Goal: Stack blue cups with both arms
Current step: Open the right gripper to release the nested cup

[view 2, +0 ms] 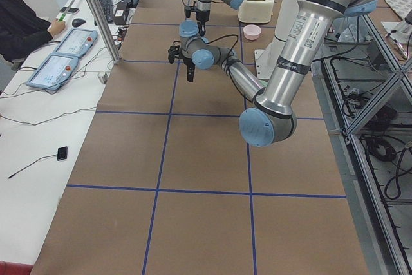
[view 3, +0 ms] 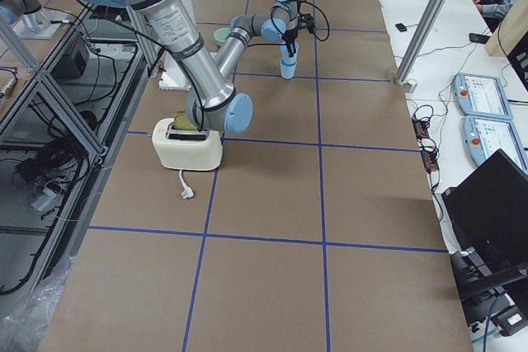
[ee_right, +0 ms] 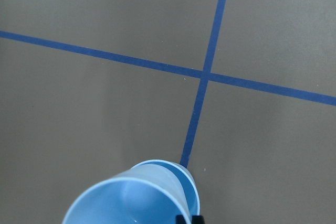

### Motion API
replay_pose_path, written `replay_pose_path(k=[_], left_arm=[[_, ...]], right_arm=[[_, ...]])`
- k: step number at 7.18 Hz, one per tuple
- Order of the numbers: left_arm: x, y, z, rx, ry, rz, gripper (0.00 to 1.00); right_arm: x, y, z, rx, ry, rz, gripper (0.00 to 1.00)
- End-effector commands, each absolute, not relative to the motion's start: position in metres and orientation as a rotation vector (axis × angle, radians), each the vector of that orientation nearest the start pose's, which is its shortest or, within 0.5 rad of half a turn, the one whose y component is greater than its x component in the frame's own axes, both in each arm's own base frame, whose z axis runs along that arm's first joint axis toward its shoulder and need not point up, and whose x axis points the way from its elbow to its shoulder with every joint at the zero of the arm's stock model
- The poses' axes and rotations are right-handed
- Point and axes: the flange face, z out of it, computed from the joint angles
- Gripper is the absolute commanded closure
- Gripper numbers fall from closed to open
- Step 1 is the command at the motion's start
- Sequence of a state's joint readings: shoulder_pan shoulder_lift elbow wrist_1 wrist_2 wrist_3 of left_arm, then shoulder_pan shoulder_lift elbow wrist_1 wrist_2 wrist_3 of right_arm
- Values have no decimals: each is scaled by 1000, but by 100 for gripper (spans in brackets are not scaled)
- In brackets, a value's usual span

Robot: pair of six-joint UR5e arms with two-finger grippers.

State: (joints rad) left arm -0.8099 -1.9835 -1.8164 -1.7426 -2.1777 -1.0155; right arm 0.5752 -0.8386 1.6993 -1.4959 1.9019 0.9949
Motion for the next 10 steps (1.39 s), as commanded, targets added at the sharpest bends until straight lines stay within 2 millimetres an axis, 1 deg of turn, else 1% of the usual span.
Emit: replay_pose_path(k=[1, 4, 5, 6, 7, 8, 9, 10], left_arm=[[364, -493, 294, 63, 981, 18, 13], [364, -493, 294, 63, 981, 18, 13], [363, -494, 294, 64, 981, 17, 13], [362, -495, 294, 65, 981, 14, 13], [357, -498, 294, 69, 980, 5, 13], [347, -504, 292, 77, 984, -10, 13], [331, -513, 292, 70, 999, -21, 13], [306, -526, 291, 79, 1020, -5, 13]], right_arm=[[-511, -453, 158, 250, -942, -153, 100], [-512, -451, 158, 249, -942, -156, 100], [-516, -448, 158, 249, -941, -162, 5], [-516, -448, 158, 249, -941, -161, 0], [-516, -448, 157, 245, -945, -165, 0], [-515, -448, 156, 249, -948, -166, 0], [-507, -457, 155, 258, -947, -148, 0], [-482, -482, 155, 277, -944, -103, 0]])
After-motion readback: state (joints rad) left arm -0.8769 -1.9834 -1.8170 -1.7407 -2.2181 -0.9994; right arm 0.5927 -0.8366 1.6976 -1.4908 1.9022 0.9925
